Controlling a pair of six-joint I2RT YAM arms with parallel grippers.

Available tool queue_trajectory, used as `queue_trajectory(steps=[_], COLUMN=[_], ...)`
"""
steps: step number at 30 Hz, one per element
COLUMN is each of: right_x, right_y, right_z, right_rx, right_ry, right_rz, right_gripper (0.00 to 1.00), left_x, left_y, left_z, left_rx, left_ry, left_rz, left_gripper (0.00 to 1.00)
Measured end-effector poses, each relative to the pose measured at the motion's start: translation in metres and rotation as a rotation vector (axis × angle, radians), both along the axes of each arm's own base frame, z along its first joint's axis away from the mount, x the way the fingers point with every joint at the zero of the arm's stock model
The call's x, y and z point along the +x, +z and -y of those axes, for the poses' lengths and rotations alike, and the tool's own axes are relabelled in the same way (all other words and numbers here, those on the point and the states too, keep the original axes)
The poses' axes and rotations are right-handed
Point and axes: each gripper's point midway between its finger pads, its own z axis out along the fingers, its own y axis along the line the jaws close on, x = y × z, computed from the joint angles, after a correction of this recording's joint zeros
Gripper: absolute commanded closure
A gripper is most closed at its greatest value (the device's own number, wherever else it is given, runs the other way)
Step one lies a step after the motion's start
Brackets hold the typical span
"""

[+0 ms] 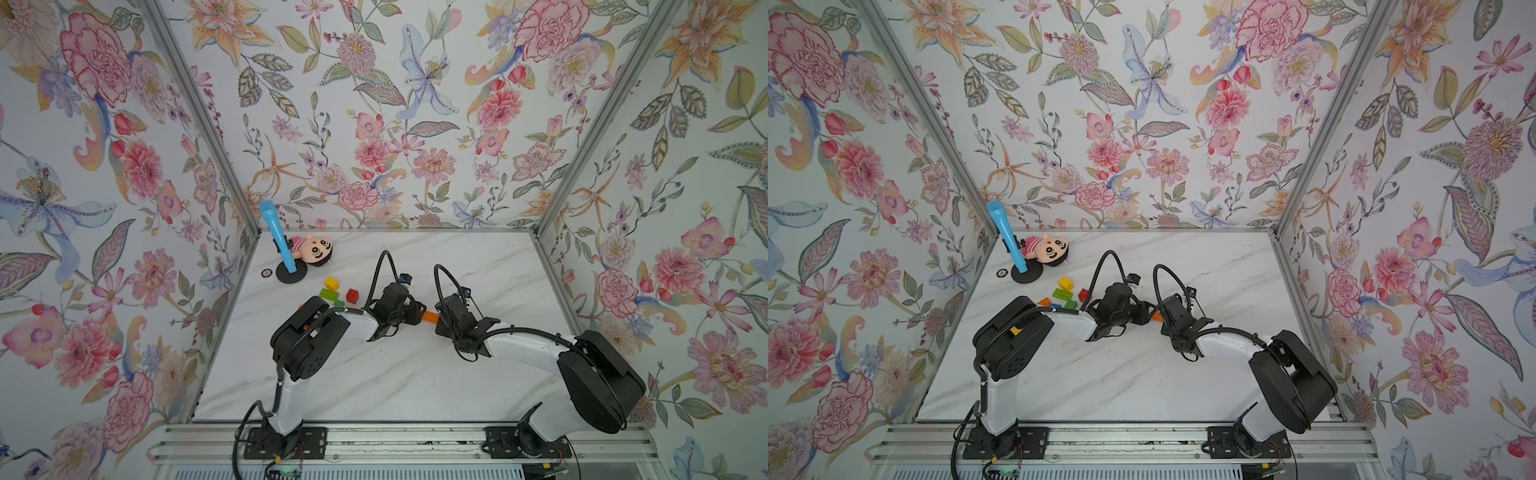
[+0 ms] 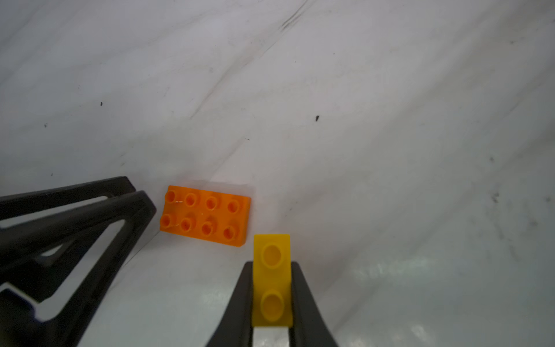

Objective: Assemble the letter p with lego
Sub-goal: Assemble the lego brick with the lego brick.

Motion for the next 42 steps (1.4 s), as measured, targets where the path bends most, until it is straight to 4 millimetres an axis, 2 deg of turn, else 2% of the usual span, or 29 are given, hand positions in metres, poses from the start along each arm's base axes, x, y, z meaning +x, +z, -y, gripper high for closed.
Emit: queue_trajectory(steps=[3, 8, 13, 22, 42], right_x=[0.003, 0.007, 0.009, 0.012, 0.016], right_y=[-0.001, -0.001, -0.009, -0.008, 0.007], right_z=[0.0, -0.002, -0.003, -0.001, -0.005], right_rx=[0.022, 0.028, 0.003, -0.039, -0.135], right_ry=[0.004, 0.02, 0.04, 0.074, 0.102], right_rz=[0.0, 0.01, 0.003, 0.017, 0.077], right_gripper=[1.0, 1.0, 1.0, 1.0, 1.0], left_x=[-0.003, -0.004, -0.012, -0.025, -0.027], left_y=[-0.009, -0.01, -0.011, -0.011, -0.012], left_z=[0.006, 0.014, 0.019, 0.018, 0.017], left_rx=[0.006, -0.003, -0.023, -0.073, -0.092], left_ry=[-0.005, -0.005, -0.002, 0.018, 0.046], left_rz=[-0.024, -0.035, -0.048, -0.058, -0.067], left_gripper=[0.58, 0.61, 0.63, 0.65, 0.67])
